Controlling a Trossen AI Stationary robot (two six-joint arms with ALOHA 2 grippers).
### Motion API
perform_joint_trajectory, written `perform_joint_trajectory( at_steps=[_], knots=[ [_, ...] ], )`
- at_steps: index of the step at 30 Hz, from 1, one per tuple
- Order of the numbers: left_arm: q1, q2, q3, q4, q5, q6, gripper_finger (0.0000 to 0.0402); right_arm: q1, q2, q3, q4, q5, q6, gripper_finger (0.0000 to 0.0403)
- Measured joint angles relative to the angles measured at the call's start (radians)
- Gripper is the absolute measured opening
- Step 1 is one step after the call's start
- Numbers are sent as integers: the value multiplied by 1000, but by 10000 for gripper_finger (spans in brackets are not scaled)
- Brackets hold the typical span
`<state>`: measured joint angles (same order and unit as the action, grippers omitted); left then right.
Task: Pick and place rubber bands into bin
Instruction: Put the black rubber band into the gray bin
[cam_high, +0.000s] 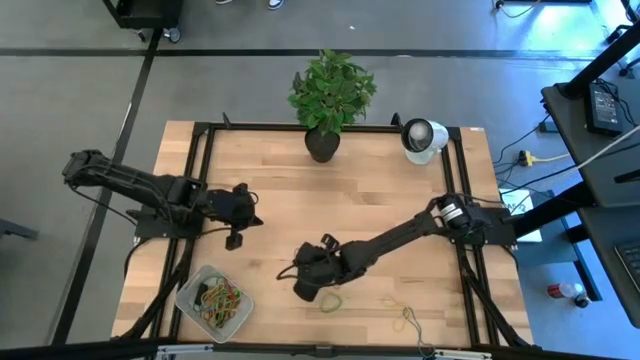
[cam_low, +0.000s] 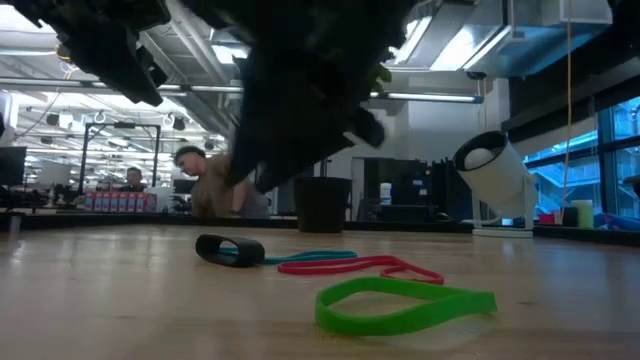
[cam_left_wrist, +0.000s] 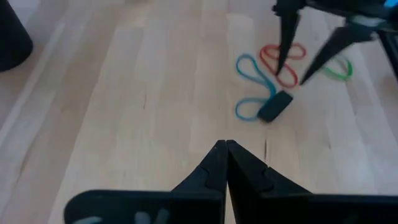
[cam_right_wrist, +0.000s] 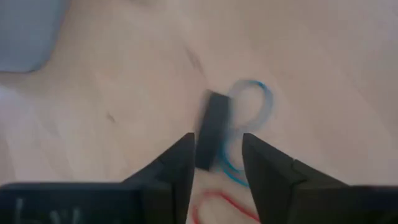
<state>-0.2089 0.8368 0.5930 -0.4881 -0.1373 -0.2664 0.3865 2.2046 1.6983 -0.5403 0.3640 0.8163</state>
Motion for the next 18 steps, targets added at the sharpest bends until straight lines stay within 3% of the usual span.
perform_joint_trajectory(
  at_steps=[14, 18],
  knots=[
    [-1, 3, -1, -22, 9, -7, 2, -3, 57, 44, -4, -2, -92, 143],
    [-2, 3, -1, -16, 9, -7, 2, -4, 73, 44, 21, -57, -117, 137]
  ],
)
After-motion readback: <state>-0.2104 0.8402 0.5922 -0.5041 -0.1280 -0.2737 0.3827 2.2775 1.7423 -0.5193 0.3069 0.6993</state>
